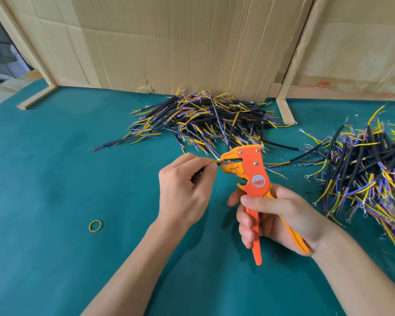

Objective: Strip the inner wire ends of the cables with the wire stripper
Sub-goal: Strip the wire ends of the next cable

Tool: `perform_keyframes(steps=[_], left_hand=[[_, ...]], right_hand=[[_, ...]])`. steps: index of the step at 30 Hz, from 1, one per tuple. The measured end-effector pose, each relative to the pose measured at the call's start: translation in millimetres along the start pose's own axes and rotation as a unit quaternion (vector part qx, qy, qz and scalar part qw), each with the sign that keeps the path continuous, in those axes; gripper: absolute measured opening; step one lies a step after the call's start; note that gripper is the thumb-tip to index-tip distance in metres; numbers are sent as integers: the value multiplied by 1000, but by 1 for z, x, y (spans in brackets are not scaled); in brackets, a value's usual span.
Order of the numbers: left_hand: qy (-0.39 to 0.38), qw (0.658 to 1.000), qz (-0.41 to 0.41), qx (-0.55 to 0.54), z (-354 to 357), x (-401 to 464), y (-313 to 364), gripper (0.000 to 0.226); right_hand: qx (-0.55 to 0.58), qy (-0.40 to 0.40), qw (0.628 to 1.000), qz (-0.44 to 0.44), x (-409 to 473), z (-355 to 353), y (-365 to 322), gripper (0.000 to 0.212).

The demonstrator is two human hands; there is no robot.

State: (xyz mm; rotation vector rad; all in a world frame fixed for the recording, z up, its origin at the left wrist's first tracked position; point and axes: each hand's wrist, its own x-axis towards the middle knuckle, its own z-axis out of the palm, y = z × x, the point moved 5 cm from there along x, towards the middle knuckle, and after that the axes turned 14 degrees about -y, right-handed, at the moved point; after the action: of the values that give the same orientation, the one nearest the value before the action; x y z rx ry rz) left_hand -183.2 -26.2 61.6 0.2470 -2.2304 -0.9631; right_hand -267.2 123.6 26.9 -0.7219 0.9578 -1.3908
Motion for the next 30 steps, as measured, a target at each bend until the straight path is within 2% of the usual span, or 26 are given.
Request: perform_keyframes(steps=[7,10,15,20,30], left_hand=[[-21,999,-31,-24,1,2,-3,14],[-36,998,-44,-30,3,3,-5,15],[-58,998,-39,-10,7,3,-5,17],[-65,997,-40,-6,10,3,-7,23],[-85,996,-41,3,13,3,-7,30]], right_hand=[[7,-10,1000,-9,-1,-1,0,20],[1,-17,1000,-10,-1,-1,0,22],[6,-27,1000,-15,0,-2,0,26],[5,-36,999,-19,0,-2,1,14],[19,-20,999,-24,0,-2,2,13]])
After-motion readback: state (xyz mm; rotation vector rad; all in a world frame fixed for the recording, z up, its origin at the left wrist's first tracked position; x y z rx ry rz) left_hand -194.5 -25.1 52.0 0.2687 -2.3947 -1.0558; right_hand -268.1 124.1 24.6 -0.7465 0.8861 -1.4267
